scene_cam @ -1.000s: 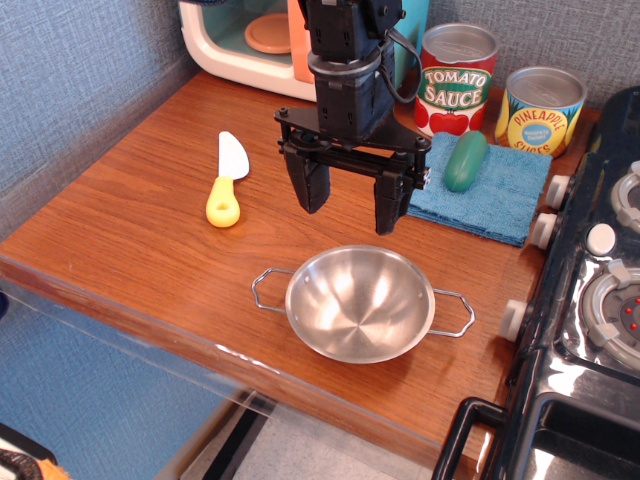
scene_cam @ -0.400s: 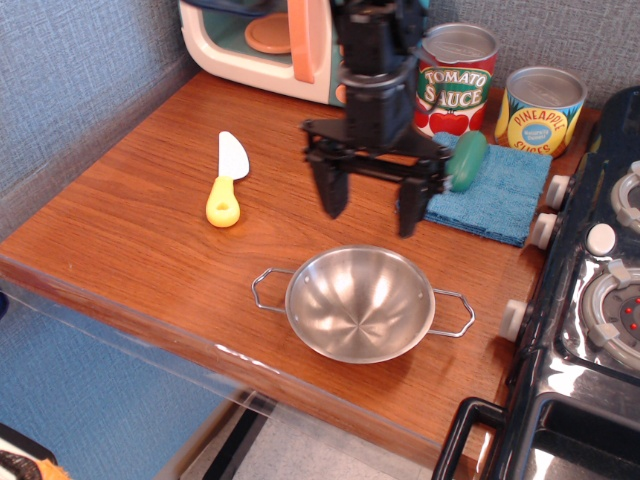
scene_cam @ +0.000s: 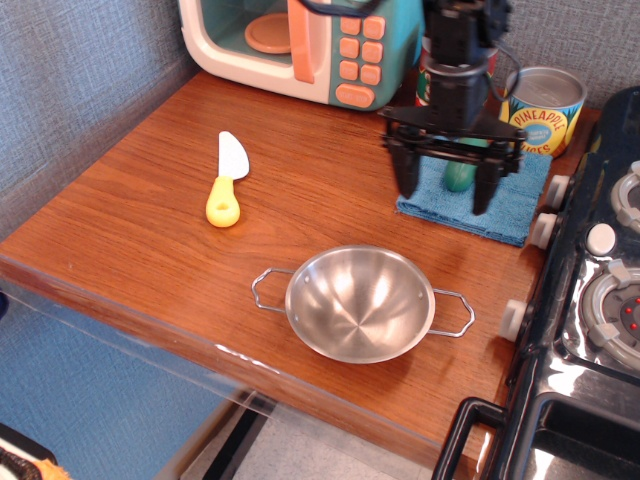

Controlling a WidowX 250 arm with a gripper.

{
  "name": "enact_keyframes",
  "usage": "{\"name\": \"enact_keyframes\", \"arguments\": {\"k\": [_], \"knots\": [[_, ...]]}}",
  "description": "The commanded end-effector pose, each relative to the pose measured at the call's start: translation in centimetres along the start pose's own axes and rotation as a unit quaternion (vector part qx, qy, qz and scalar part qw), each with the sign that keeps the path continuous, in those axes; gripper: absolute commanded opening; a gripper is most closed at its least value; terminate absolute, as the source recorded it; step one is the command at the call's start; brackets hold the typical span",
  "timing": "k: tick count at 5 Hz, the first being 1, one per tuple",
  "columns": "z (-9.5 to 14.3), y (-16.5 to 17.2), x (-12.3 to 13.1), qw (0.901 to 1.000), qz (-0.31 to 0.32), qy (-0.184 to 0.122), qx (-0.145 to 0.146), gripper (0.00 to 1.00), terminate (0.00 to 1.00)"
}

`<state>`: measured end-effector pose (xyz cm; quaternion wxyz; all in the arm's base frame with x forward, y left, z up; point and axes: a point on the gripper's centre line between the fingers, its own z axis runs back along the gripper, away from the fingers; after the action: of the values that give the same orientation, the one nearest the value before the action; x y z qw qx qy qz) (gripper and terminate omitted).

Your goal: Place the cucumber in the silver pan.

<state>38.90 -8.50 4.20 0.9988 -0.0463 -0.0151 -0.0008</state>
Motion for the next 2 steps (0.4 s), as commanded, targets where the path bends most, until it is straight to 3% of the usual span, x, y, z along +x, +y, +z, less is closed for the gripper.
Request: {"name": "enact_keyframes", "arguments": {"k": [1,2], "knots": [[1.1,-2.2,5.1,0.9984,-0.003,-0.056,0.009,1.00,0.00],[1.6,-1.8,6.3,0.9977,0.006,-0.067,0.013,1.00,0.00]]}}
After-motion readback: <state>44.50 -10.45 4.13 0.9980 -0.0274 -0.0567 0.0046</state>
